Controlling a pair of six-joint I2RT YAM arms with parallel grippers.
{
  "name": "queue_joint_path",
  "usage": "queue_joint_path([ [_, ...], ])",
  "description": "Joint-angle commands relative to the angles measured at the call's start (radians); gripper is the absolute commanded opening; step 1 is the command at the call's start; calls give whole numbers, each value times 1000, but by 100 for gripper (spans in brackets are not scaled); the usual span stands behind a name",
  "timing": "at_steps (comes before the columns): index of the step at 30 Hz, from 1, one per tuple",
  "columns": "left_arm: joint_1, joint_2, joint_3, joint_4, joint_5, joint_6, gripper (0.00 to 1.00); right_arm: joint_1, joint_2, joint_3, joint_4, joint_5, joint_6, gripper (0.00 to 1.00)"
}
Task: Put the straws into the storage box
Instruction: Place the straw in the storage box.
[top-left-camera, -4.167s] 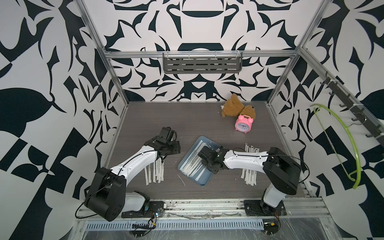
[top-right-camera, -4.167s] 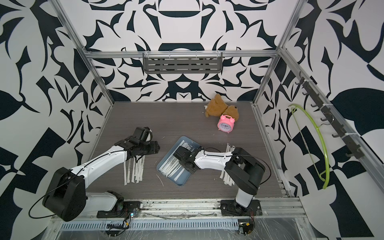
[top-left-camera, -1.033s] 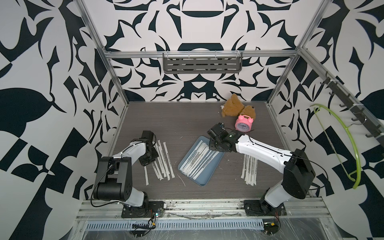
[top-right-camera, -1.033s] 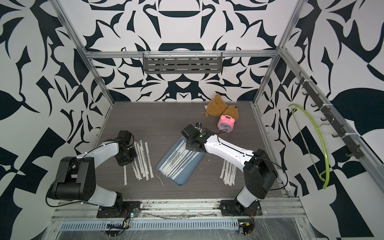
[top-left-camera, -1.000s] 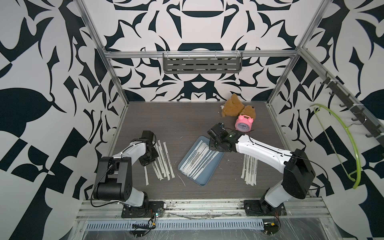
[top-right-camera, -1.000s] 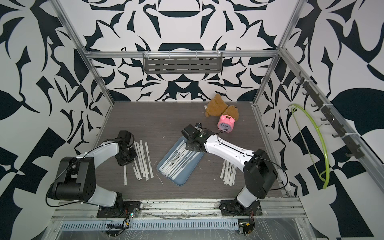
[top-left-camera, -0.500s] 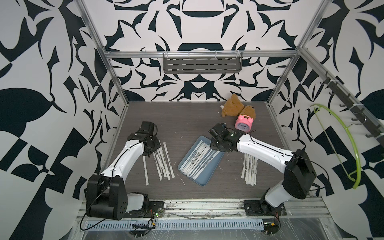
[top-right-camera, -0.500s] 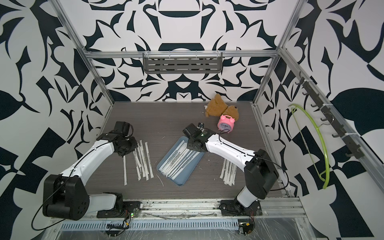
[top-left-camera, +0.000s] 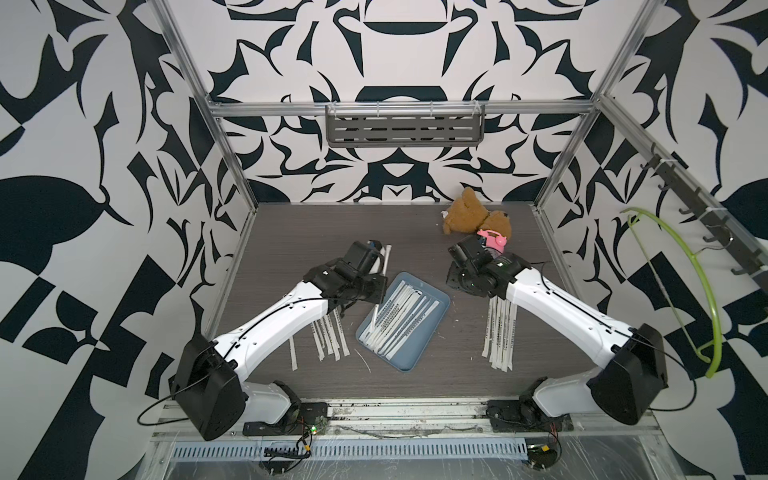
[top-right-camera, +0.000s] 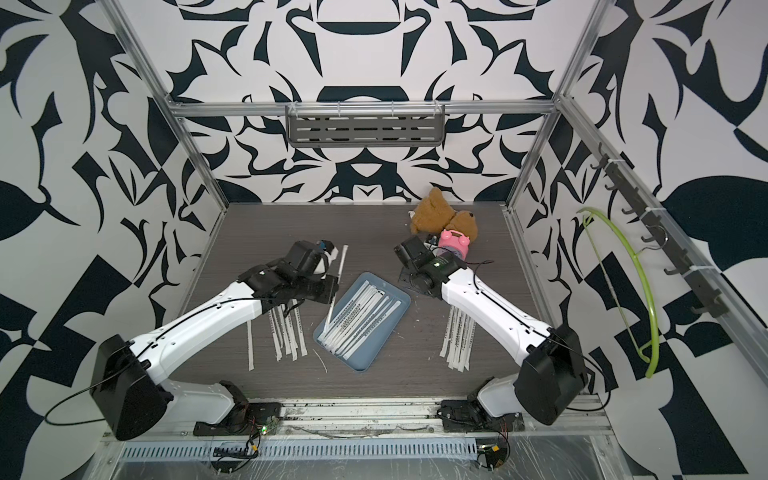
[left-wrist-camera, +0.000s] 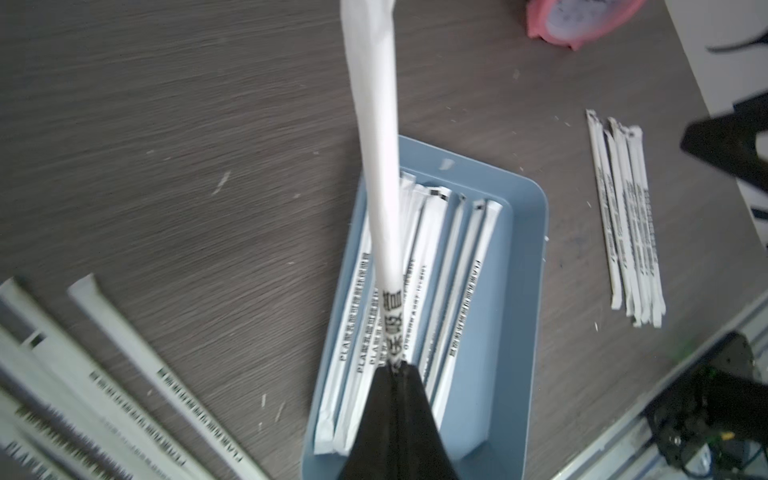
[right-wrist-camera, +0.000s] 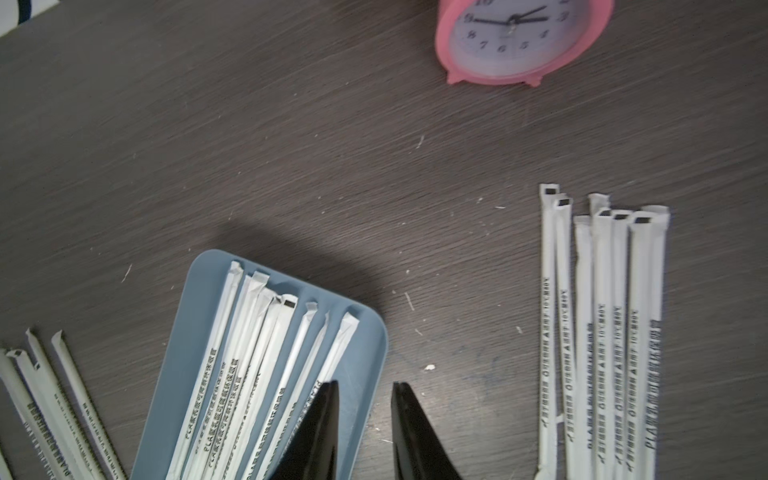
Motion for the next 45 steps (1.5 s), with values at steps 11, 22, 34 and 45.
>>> queue_joint_path([
  [11,-190,233,46,13,51,231,1,-44,-50,-24,-44,32,-27,27],
  [22,-214,369,89,32,79,71,1,-45,-52,-37,-41,37,-20,27],
  [34,-229,458,107,30,63,76,2,-44,-32,-29,-25,25,-23,27],
  [45,-241,522,149,5,42,86,3,-44,-28,-25,-25,25,-32,27],
])
